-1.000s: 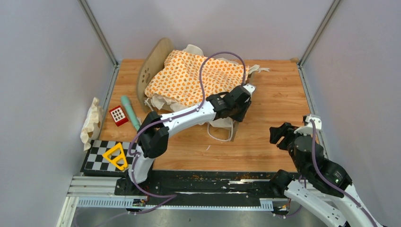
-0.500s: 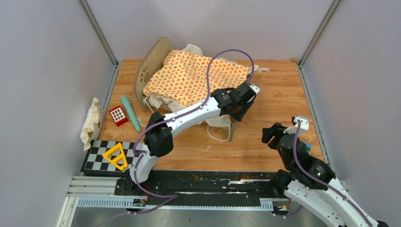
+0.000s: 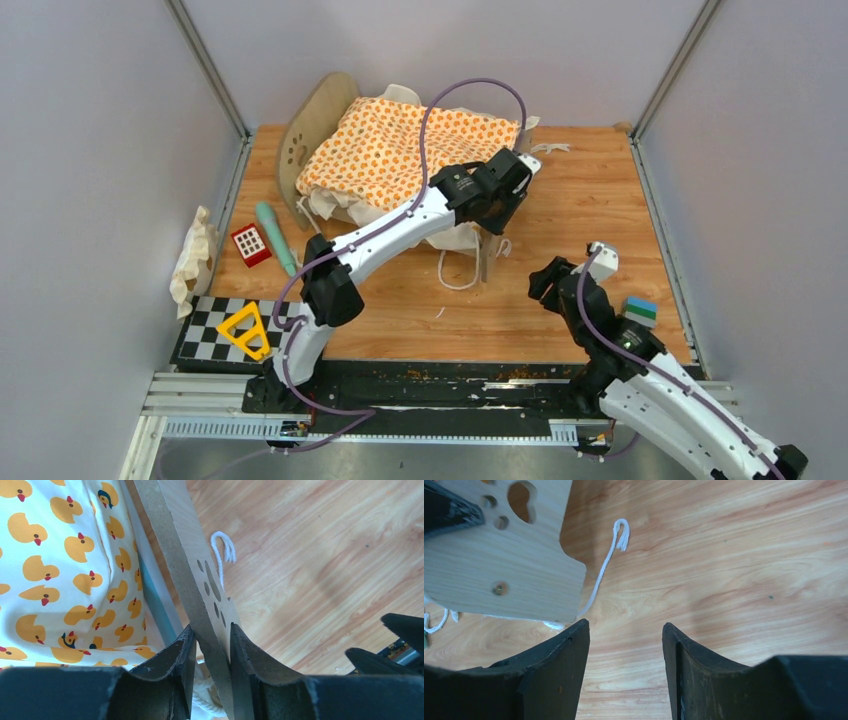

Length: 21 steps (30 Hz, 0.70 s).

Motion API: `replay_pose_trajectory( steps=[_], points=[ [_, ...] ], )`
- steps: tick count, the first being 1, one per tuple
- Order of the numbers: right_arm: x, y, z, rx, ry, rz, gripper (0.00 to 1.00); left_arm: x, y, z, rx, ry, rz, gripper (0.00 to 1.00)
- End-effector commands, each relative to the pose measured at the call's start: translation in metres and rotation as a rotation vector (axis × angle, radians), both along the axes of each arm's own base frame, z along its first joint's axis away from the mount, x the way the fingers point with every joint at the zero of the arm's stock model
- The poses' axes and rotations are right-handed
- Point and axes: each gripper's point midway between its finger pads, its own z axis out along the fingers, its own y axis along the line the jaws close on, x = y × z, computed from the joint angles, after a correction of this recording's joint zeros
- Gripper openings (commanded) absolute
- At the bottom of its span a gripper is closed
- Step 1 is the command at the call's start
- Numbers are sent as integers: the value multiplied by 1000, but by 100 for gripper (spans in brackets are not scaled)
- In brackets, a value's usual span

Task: Set up the pet bed
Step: Cross the ropes on the bed frame.

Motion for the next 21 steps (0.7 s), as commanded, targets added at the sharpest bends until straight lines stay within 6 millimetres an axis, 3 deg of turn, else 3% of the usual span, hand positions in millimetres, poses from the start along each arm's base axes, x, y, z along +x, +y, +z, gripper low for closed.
replay_pose_trajectory(
  steps=[1, 7, 13, 21],
  points=[
    [24, 30, -2, 131, -29, 64, 56, 29, 18, 89, -127, -189, 1, 0],
    [47, 31, -38, 287, -37, 104, 56, 37, 32, 104, -139, -209, 27, 0],
    [40, 44, -36, 284, -185, 250, 59, 46, 36, 117, -168, -230, 34, 0],
    [24, 67, -26, 192, -327, 371, 71, 55, 32, 118, -192, -223, 25, 0]
  ],
)
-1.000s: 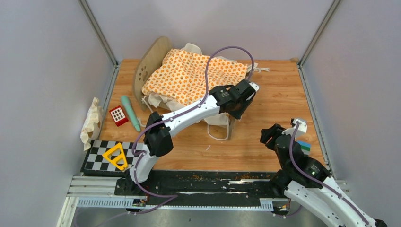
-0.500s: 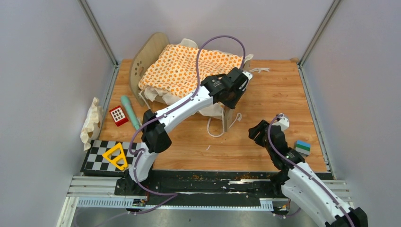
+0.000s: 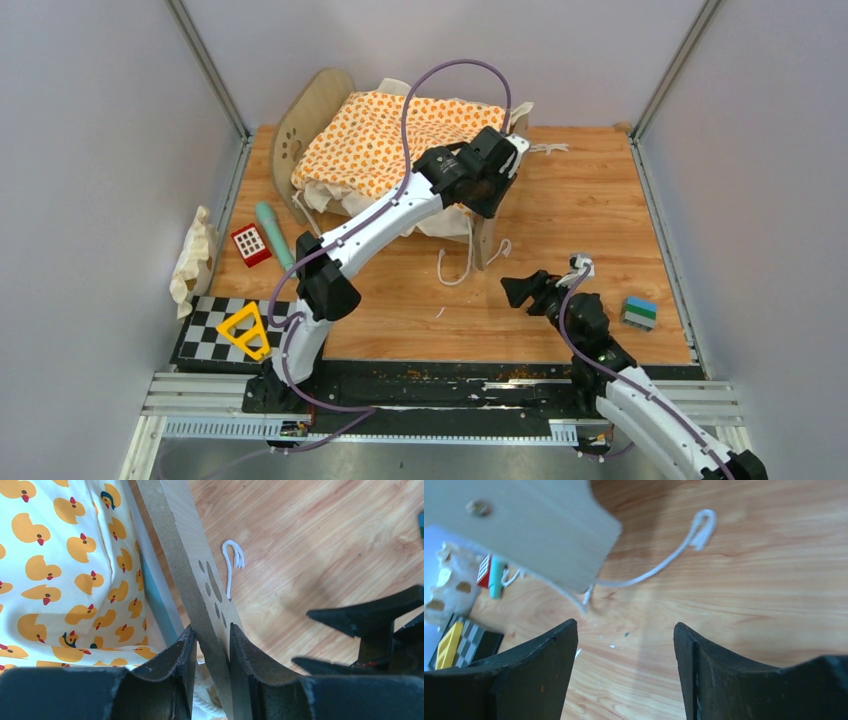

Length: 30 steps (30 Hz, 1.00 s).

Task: Set up the pet bed
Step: Cross the ropes on the bed frame.

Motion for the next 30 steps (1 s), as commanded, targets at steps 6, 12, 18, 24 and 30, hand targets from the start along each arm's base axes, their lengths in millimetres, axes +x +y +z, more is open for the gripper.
replay_pose_trajectory(
  steps=[6, 12, 18, 24, 30],
  points=[
    [-7, 44, 33, -113, -246, 95, 78, 35, 11, 89, -152, -224, 5, 0],
    [3, 65, 28, -186, -242, 87, 83, 34, 11, 88, -152, -218, -1, 0],
    [16, 88, 25, -195, -239, 66, 84, 34, 13, 87, -147, -215, -3, 0],
    [25, 109, 25, -228, -260, 42, 85, 32, 12, 87, -152, -209, -10, 0],
    [40, 119, 16, -310, -243, -8, 85, 31, 12, 87, -150, -208, -13, 0]
  ],
)
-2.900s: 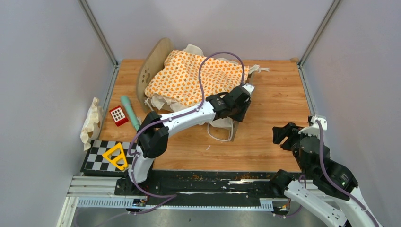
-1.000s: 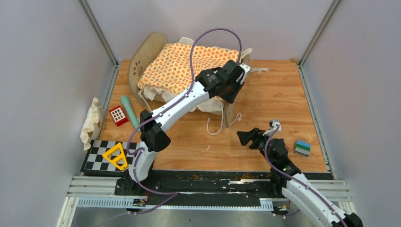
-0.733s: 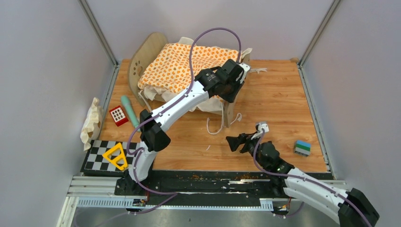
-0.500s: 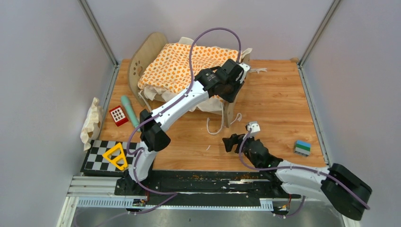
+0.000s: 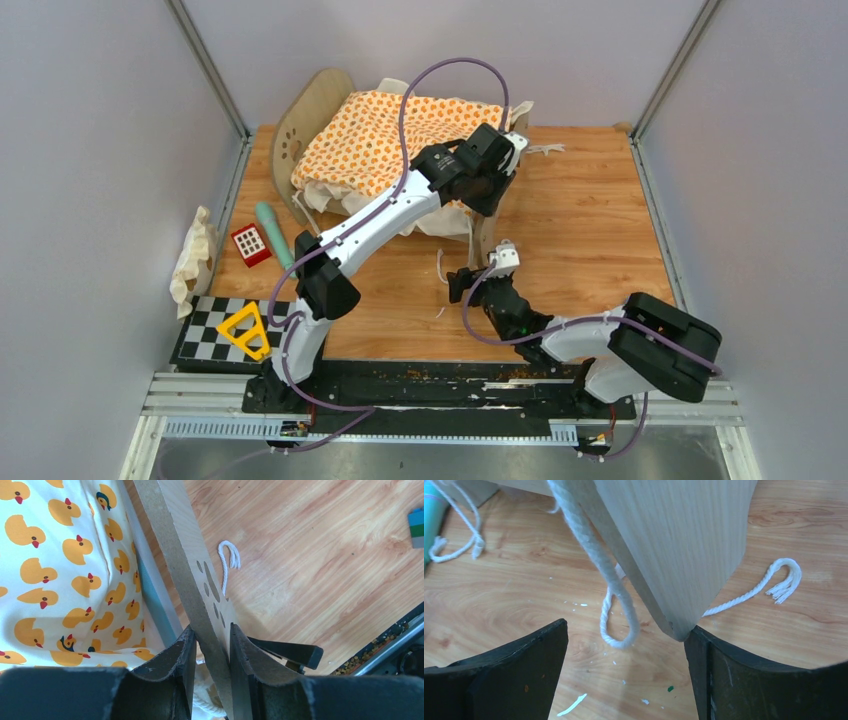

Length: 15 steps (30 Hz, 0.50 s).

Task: Set up the pet bed
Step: Cross the ropes on the bed frame.

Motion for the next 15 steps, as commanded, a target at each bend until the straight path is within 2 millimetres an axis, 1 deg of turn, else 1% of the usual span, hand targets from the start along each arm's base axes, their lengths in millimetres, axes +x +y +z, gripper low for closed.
replay_pose_trajectory(
  steps=[1, 8, 13, 15],
  points=[
    [19, 8, 20, 12, -70, -75, 85, 29, 13, 82, -121, -223, 4, 0],
    [33, 23, 7, -98, -81, -94, 85, 29, 13, 81, -119, -221, 0, 0],
    [37, 35, 0, -173, -106, -113, 85, 28, 12, 82, -122, -221, -6, 0],
    [39, 36, -2, -204, -117, -134, 85, 27, 13, 82, -120, -219, -8, 0]
  ],
)
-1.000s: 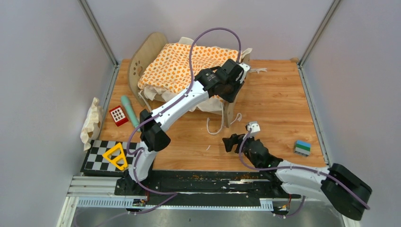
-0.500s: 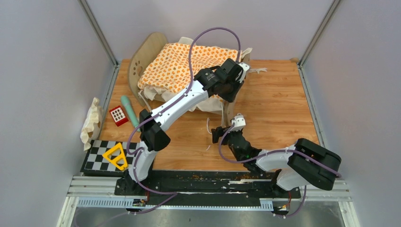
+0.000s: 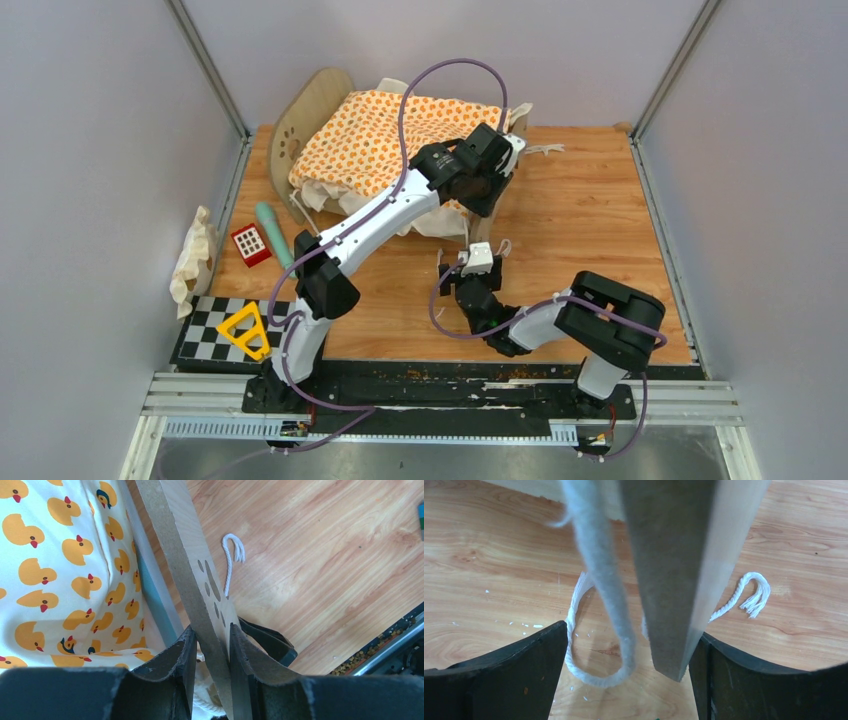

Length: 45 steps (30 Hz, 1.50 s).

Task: Set up the pet bed
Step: Cross the ropes on the bed frame.

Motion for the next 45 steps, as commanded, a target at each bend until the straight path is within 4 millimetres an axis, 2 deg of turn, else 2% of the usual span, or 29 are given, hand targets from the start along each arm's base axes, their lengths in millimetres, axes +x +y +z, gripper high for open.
replay_pose_trajectory(
  steps=[1, 6, 16, 23, 26, 27, 30, 35, 42, 45],
  points=[
    [11, 32, 23, 4, -85, 16, 85, 27, 7, 84, -137, -228, -8, 0],
    [19, 26, 22, -64, -130, -57, 82, 27, 6, 85, -140, -228, -11, 0],
    [29, 30, 12, -200, -164, -94, 76, 26, 6, 85, -141, -226, -15, 0],
    [26, 36, 15, -185, -197, -33, 37, 22, 9, 84, -136, -214, -18, 0],
    [22, 43, 17, -167, -201, 18, 7, 22, 8, 83, -134, -214, -24, 0],
    [19, 46, 17, -164, -204, 42, 1, 22, 9, 82, -132, -214, -26, 0],
    [8, 54, 19, -152, -213, 121, 0, 22, 8, 82, -128, -214, -35, 0],
    [-26, 63, 23, -82, -192, 308, 0, 20, 6, 79, -129, -204, -50, 0],
    [-73, 63, 44, 69, -89, 527, 0, 18, 2, 69, -122, -188, -84, 0],
    [-87, 57, 57, 126, -75, 581, 0, 18, -2, 66, -129, -184, -91, 0]
  ],
)
